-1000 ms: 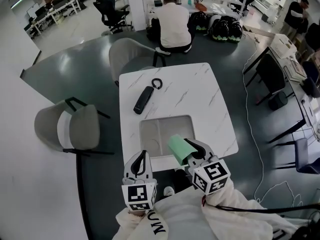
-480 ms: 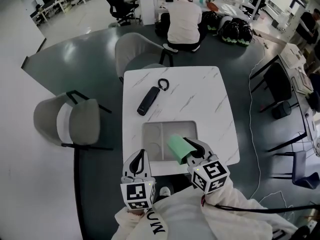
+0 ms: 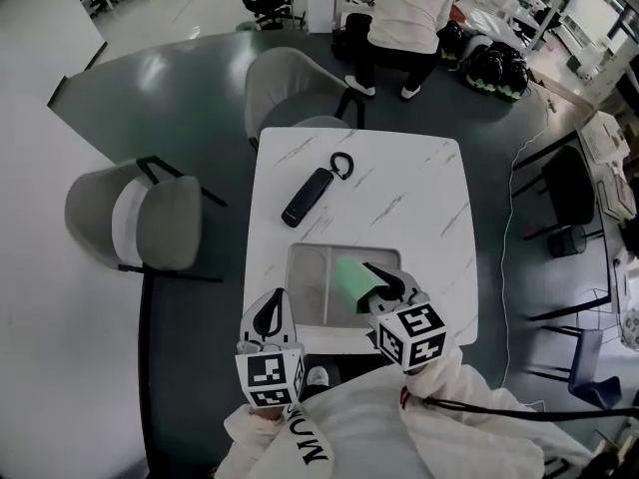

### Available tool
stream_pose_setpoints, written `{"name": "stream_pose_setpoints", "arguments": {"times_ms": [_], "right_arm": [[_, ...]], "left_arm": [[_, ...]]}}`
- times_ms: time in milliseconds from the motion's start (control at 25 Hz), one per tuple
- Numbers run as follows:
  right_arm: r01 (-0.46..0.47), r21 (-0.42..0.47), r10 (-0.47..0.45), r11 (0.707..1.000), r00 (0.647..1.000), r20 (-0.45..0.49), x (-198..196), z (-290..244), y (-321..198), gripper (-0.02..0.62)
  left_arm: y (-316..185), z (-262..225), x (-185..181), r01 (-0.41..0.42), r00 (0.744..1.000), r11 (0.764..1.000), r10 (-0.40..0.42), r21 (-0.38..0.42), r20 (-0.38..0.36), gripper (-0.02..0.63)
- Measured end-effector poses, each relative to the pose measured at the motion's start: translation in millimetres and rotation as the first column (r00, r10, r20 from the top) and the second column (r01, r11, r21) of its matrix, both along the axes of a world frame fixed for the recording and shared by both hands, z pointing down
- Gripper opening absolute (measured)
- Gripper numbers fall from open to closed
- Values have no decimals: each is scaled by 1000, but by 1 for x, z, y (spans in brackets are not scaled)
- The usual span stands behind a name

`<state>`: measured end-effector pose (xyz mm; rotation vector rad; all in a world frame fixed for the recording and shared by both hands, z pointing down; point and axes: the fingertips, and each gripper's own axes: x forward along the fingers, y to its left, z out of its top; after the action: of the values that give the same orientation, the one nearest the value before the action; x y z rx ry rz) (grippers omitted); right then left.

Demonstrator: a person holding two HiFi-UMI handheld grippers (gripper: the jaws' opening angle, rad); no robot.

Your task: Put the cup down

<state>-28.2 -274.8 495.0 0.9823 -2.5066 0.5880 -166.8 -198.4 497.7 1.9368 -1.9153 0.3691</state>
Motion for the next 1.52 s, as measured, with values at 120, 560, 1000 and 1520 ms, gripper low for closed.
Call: {"name": "stream_pose_setpoints", "arguments": {"times_ms": [120,560,1000,1520], "right_arm": [[31,-9,-31,999,999,-34,-9,10,-11,20],[233,-102,-249,967,949,-195,-50,62,-32,20],[329,-198,-374,923,885,-277,-75,107,-36,20],[494,-307,-582,813,698,-417,-105,167,-30,20]], "left_arm": [[-4,8,-7,30,999,999,-30,-14,-11,11],[-17,40,-27,89,996,995,-89,-37,6,11],[-21,77,-36,124,992,986,-126,-116,-13,11],[-28,116,-39,147,986,968,-159,-202,-49,11]]}}
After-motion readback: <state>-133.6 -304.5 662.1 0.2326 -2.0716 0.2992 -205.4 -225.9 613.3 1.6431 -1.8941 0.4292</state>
